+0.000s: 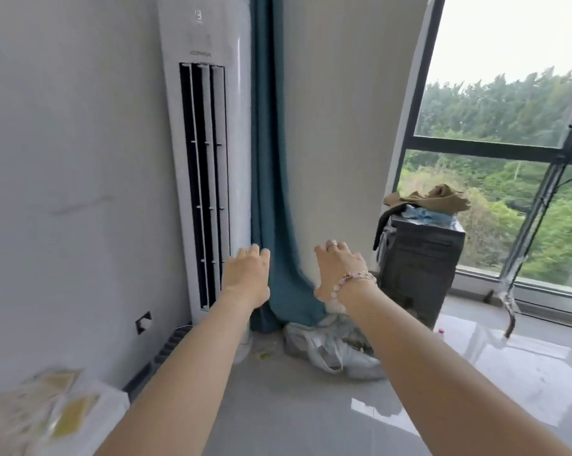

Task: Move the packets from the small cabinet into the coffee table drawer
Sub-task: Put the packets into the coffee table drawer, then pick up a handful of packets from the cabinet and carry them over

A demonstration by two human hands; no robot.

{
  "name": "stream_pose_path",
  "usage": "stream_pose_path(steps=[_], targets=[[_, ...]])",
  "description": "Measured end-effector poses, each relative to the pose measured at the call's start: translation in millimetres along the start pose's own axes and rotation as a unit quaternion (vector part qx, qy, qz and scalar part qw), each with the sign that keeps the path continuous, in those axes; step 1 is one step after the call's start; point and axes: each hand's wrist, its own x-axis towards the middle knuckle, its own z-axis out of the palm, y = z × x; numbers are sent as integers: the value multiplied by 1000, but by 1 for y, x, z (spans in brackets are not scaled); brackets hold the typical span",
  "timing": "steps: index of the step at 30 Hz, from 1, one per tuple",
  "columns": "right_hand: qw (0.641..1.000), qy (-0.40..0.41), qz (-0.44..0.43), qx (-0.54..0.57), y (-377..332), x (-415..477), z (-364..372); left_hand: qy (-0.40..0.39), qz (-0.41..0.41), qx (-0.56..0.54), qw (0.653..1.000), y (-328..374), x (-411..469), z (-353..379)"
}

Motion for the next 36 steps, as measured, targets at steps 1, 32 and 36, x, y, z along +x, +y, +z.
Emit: stream_pose_path(steps=[1, 32, 36], targets=[[1000, 5, -21, 2, -9, 16, 0, 2, -22, 0, 1000, -15, 6, 2], [901, 30, -418, 115, -420, 172, 31, -88, -389, 116, 910, -380, -79, 69], [903, 23, -417, 102, -455, 186, 42, -102, -415, 111, 897, -420, -88, 85]])
